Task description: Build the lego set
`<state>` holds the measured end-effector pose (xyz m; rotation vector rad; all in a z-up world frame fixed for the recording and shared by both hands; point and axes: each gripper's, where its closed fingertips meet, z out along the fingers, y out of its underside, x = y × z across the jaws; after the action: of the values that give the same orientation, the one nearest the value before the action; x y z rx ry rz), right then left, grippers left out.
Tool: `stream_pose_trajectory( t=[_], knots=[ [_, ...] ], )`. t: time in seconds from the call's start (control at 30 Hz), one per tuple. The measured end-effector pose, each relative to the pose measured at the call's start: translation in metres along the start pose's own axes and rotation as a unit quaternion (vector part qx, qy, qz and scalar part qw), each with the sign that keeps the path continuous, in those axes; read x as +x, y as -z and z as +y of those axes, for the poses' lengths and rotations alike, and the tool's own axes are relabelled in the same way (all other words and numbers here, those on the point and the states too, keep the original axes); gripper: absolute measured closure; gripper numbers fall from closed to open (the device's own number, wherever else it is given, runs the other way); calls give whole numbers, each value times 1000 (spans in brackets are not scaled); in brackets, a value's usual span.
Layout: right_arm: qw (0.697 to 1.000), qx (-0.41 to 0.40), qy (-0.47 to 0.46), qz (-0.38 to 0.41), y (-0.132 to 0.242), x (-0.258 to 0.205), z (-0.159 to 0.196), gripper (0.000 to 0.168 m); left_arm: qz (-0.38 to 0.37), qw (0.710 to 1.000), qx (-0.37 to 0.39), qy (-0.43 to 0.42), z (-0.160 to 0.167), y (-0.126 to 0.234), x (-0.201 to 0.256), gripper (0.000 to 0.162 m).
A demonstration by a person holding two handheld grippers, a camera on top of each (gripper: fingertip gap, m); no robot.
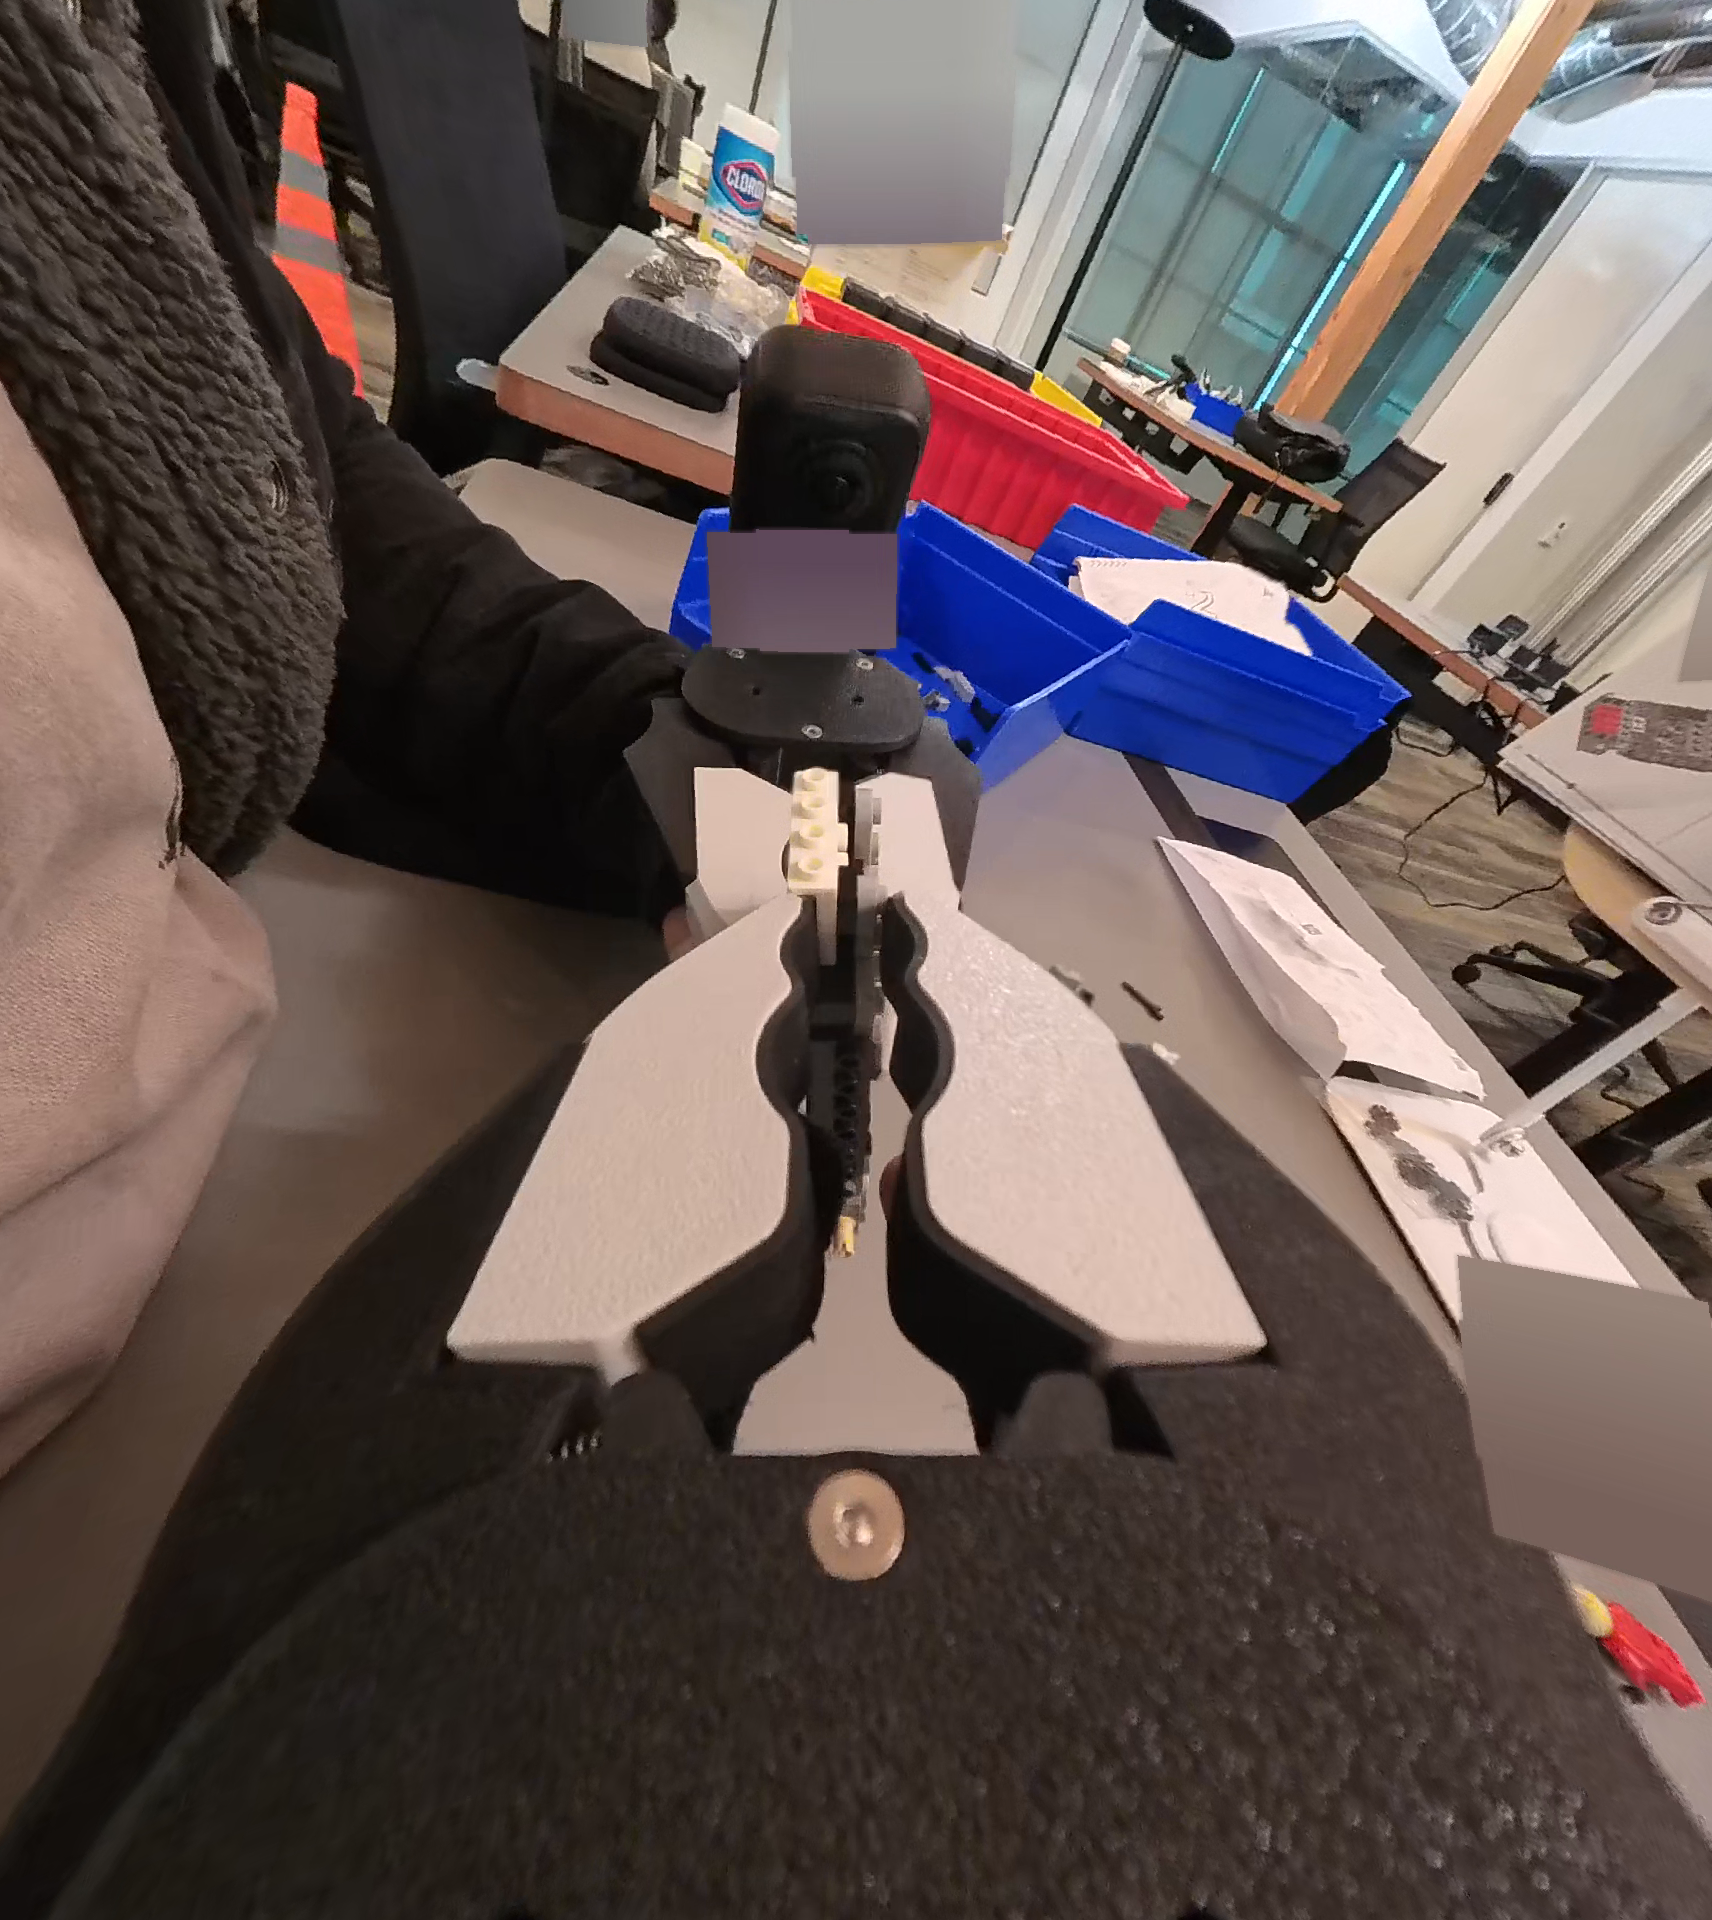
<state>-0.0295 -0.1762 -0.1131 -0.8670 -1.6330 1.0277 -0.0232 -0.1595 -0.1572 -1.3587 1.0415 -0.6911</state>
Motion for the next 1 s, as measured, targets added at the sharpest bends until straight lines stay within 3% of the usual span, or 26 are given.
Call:
stream_pose_trajectory(
  t=[0.3,0.43,0.63,0.8,1.0],
  knots=[
    [999,26,14,18,7,2,8,157,-46,995,-55,-63,4,0,-6,149],
    [997,-65,7,43,16,13,27,139,-82,987,-125,-67,23,4,-21,149],
    [967,-235,82,58,11,12,56,136,-117,955,-255,-93,57,4,-31,149],
    [950,-280,127,57,1,8,72,157,-132,940,-286,-133,59,4,-30,149],
    [945,-275,157,83,1,14,66,161,-135,937,-287,-144,55,4,-30,148]
  ],
)
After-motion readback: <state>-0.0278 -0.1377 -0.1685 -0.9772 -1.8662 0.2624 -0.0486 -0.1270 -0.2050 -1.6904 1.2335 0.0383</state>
